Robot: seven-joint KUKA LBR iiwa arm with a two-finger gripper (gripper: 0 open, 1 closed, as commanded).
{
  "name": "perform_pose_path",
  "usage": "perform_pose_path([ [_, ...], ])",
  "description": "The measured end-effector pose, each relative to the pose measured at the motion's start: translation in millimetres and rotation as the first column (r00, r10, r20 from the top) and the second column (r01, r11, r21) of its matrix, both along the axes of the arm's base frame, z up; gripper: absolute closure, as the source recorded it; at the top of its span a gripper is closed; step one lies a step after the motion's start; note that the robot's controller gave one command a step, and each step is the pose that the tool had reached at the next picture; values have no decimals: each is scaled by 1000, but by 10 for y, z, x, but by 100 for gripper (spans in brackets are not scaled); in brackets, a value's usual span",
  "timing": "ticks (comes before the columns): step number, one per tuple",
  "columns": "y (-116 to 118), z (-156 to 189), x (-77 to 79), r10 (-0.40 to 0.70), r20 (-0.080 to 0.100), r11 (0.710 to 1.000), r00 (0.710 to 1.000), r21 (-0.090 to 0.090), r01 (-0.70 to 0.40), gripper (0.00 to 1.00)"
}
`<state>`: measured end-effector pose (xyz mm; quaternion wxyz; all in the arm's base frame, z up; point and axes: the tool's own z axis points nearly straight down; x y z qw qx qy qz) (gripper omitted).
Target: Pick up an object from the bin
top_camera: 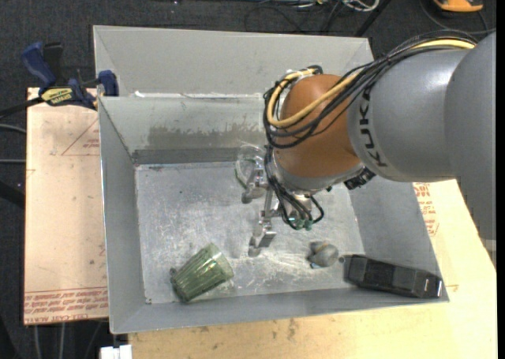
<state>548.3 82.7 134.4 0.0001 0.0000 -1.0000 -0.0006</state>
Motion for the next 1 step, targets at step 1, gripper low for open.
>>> perform_pose_path([
  [1,218,146,-162,67,-4,998,998,-4,-67,0],
])
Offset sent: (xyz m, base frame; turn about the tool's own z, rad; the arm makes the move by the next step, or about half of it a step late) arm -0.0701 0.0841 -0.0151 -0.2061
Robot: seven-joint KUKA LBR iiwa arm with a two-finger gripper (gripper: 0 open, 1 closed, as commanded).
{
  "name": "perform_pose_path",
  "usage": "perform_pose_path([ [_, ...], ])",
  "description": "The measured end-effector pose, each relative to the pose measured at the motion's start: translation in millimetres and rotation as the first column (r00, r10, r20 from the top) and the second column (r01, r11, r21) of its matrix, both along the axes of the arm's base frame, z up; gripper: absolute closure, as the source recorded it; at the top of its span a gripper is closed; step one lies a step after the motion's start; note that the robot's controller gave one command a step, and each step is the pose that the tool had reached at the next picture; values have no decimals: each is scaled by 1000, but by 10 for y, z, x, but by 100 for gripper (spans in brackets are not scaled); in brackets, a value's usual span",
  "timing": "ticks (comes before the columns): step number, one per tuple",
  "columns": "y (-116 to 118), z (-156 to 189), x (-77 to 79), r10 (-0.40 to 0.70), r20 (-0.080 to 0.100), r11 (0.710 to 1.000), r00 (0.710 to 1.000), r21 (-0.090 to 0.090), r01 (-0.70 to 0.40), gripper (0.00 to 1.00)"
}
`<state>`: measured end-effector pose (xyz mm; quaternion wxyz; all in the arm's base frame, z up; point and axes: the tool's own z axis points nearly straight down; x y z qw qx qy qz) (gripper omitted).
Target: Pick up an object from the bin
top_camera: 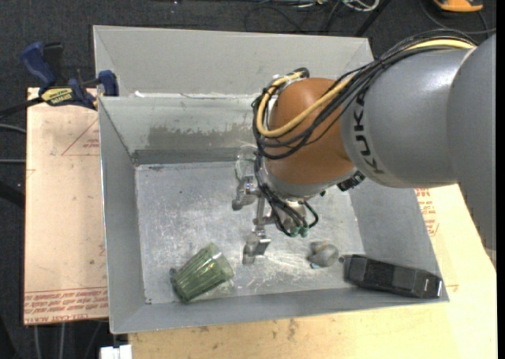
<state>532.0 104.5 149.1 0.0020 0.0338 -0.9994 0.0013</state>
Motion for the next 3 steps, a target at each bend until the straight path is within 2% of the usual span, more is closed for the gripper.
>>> perform_pose_path([
  [1,590,-253,-488,134,10,991,991,5,-134,0],
  [2,683,-339,-506,102,6,995,995,5,-102,0],
  [3,686,-675,-436,395,29,919,918,3,-395,100],
])
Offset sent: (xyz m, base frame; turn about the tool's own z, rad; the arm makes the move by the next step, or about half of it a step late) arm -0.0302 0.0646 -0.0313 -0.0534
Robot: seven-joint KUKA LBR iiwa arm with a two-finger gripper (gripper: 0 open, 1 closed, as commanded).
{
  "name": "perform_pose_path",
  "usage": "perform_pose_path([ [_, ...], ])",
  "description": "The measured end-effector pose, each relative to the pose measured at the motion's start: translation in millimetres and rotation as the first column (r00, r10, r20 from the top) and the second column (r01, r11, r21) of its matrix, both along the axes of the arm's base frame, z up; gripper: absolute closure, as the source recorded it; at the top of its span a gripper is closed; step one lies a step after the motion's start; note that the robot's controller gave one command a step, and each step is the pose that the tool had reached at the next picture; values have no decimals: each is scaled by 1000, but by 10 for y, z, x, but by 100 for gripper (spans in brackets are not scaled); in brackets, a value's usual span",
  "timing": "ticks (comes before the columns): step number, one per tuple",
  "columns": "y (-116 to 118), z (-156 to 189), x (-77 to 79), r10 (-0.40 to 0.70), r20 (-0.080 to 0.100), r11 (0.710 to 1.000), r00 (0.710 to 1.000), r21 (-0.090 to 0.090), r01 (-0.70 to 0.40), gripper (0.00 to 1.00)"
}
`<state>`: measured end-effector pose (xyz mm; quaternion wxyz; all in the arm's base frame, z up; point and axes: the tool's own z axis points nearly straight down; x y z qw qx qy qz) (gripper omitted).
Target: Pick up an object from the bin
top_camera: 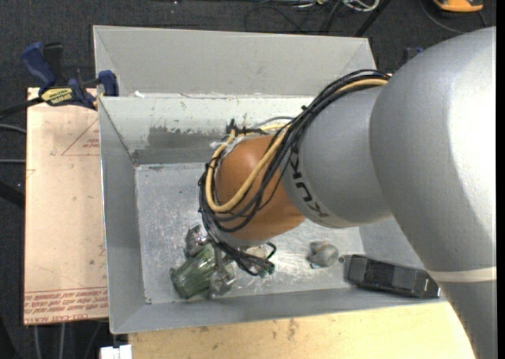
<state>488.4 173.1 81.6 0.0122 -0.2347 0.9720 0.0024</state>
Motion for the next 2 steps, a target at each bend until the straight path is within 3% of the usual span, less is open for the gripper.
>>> perform_pose_path([
  [1,0,0,0,0,0,1000,1000,0,0,100],
  [2,-112,1833,2,167,-12,986,986,-8,-168,100],
])
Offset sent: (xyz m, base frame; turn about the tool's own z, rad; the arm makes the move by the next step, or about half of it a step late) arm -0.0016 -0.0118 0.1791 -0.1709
